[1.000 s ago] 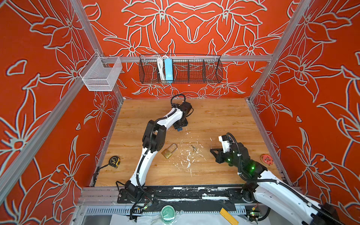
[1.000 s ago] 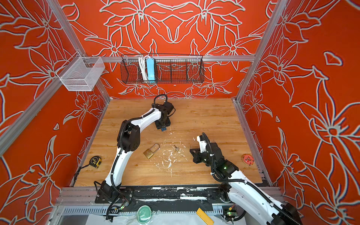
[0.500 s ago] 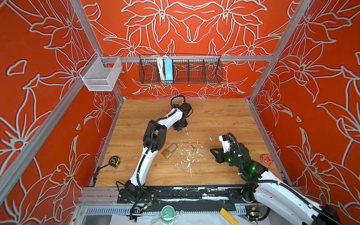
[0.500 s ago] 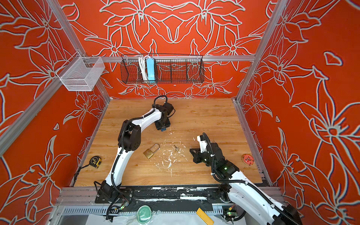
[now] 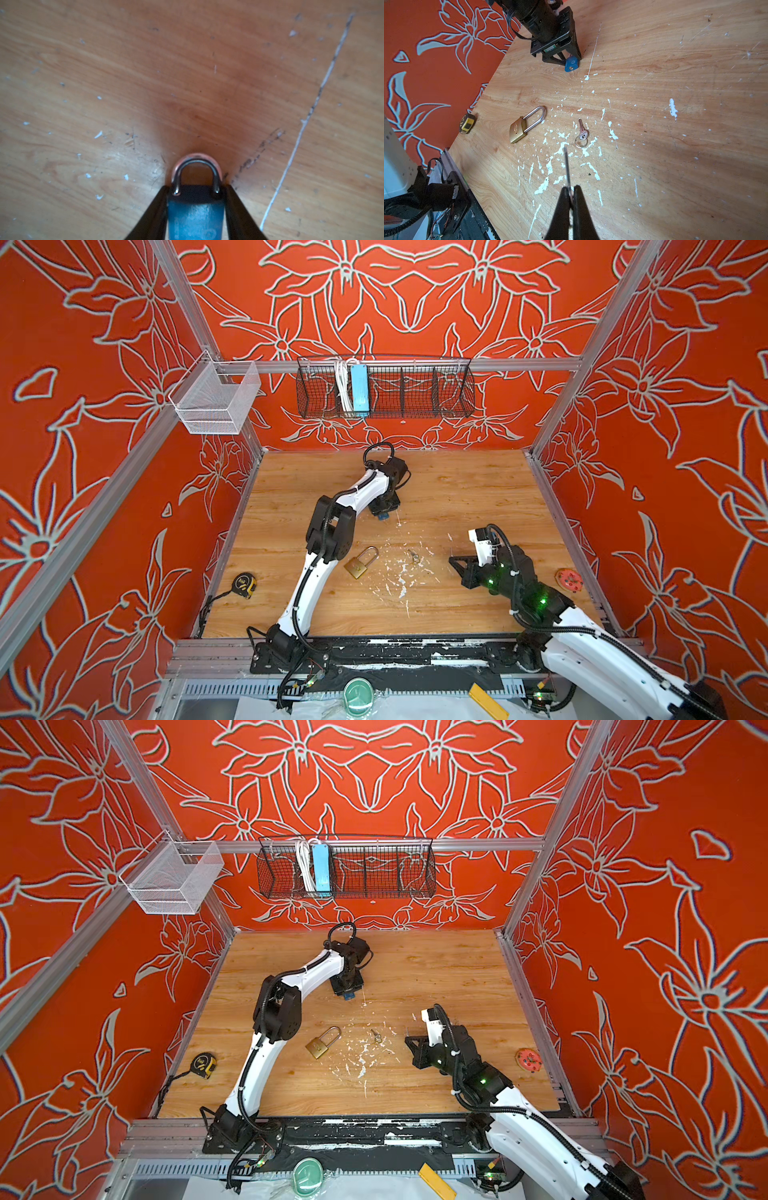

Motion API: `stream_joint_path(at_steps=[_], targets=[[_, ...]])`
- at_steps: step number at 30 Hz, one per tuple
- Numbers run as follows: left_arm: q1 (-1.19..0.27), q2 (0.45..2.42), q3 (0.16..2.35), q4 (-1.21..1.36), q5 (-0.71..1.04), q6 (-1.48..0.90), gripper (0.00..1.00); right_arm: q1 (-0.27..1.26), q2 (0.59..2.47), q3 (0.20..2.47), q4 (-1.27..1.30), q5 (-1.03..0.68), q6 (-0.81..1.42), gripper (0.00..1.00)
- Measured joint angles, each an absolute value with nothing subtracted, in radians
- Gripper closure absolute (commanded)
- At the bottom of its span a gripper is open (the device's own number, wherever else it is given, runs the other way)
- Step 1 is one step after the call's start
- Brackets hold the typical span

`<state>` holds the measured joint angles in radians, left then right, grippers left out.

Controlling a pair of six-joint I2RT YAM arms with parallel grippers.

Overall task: Unlock with the key
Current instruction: 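Hold the blue padlock in the left gripper and the key in the right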

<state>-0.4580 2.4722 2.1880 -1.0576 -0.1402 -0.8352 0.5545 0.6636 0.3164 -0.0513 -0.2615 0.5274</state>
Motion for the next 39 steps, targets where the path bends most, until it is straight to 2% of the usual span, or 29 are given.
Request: stream_joint_path(at_steps=[5, 11, 21, 30, 39], targets=[[-0.457, 2.513, 2.268, -1.117, -0.129, -0.796, 0.76, 0.554, 0.663, 0.316, -0.057, -0.262, 0.528, 1.00], [-0.457, 2.537, 2.313, -1.165, -0.130, -0.756, 0.78, 0.554, 0.653, 0.314, -0.057, -0.262, 0.529, 1.00], [-0.458, 2.514, 2.275, -1.183, -0.136, -0.708, 0.72, 0.554, 0.651, 0.307, -0.056, -0.263, 0.535, 1.00], [-0.458, 2.516, 2.275, -1.197, -0.130, -0.683, 0.57, 0.554, 0.620, 0.300, -0.072, -0.262, 0.536, 1.00], [-0.458, 2.523, 2.287, -1.215, -0.129, -0.670, 0.55, 0.554, 0.606, 0.300, -0.074, -0.262, 0.537, 1.00]])
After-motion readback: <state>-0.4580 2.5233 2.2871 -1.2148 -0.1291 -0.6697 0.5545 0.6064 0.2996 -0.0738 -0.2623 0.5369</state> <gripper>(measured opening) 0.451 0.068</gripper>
